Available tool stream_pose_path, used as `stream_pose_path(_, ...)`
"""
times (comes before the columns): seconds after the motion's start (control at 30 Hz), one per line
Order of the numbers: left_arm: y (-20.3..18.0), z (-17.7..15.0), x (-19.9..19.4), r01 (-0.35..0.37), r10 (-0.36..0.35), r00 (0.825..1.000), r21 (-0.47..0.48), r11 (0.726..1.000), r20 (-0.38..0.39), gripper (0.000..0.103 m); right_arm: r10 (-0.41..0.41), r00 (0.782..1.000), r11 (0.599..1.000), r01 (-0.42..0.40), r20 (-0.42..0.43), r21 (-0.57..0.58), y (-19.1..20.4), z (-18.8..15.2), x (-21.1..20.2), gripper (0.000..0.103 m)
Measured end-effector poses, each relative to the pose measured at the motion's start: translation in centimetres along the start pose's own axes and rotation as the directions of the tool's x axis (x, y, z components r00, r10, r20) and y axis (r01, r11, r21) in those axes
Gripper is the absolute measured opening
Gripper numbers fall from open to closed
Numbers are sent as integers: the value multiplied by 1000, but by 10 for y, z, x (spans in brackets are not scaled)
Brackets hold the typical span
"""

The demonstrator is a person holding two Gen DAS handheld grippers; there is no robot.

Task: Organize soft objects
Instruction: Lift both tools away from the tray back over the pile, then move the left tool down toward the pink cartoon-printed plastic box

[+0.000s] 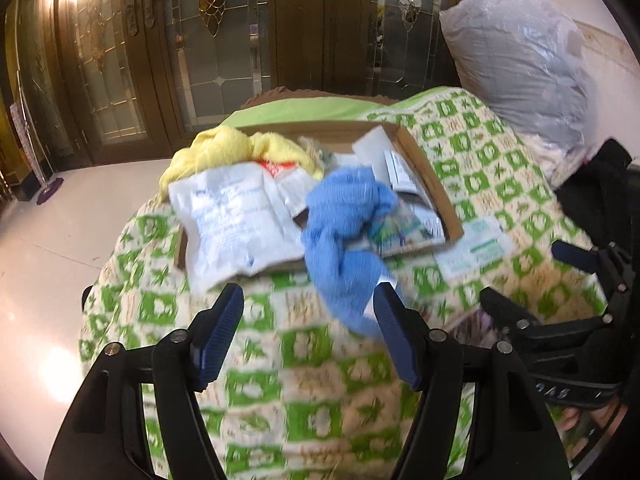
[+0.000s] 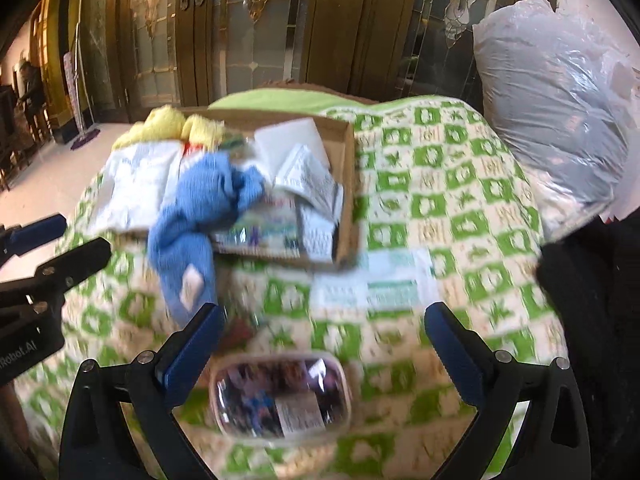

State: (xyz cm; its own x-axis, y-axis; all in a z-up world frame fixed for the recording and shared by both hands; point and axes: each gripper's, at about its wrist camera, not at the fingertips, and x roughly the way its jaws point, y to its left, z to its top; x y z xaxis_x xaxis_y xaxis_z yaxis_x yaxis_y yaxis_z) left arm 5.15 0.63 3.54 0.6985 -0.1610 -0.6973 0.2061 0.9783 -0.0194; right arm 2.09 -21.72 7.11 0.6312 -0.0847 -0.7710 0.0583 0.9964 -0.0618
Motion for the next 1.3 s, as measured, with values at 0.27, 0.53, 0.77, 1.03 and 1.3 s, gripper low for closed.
stream_pose_path(0.27, 2, -39, 4, 24, -25, 998, -12, 1000, -50, 67, 13, 999, 1000, -12, -46, 7, -7, -22, -1, 103)
stream_pose_path(0.53, -13, -44, 2, 64, -61, 997, 51, 997, -51, 67, 12, 997, 1000, -11, -77, 6, -16, -19, 10, 103)
stream_pose_path(0.77, -31, -43, 4, 132, -123, 989, 118, 984, -80, 67, -17, 991, 1000, 19, -134, 15, -32, -14, 28, 103)
stream_pose_path(1.03, -57, -43, 7, 184, -162, 980, 218, 958, -116, 67, 2, 989, 998, 6, -146, 57, -42, -10, 37, 103)
stream_pose_path(1.3, -81, -44, 20, 243, -202, 965, 274, 931, -168, 67, 18, 989, 998, -8, -144, 67, -45, -7, 38, 103)
